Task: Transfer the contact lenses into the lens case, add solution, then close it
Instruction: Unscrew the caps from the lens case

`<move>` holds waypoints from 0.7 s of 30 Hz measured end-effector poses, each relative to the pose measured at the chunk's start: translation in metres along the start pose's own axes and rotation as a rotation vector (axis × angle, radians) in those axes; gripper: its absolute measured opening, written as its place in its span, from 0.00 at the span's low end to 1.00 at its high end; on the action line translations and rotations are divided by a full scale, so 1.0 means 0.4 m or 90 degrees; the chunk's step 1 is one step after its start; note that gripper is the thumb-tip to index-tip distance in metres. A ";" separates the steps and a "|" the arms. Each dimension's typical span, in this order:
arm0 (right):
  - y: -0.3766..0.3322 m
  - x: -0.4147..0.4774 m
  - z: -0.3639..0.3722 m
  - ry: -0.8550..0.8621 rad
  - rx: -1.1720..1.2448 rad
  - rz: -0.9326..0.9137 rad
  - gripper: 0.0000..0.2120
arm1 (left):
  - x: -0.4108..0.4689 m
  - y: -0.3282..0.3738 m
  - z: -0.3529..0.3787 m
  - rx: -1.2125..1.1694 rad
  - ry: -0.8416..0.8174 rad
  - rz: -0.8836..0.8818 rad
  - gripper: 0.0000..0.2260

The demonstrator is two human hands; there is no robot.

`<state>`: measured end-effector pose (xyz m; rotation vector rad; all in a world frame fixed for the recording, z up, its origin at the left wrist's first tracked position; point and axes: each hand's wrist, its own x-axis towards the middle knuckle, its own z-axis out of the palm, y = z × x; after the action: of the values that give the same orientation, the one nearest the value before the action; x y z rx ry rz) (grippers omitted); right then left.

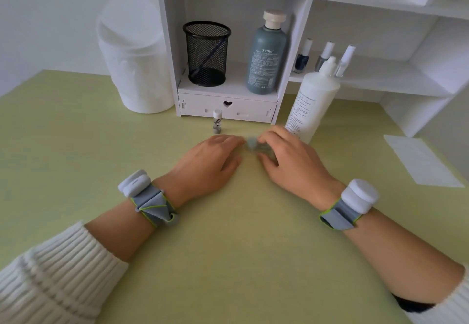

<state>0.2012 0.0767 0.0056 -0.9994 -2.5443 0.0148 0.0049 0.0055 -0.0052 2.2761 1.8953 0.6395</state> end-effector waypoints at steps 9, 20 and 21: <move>0.004 -0.024 -0.009 0.003 0.022 -0.011 0.11 | 0.006 0.009 0.010 -0.080 0.020 -0.013 0.23; 0.017 -0.016 -0.014 -0.023 0.037 -0.034 0.14 | 0.032 0.028 0.024 -0.127 0.060 0.021 0.23; 0.019 -0.017 -0.014 -0.017 0.030 -0.042 0.13 | 0.034 0.027 0.026 -0.125 0.062 0.021 0.22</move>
<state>0.2128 0.0772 0.0071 -0.9022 -2.5879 0.0685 0.0207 0.0180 -0.0076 2.1932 1.7509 0.9120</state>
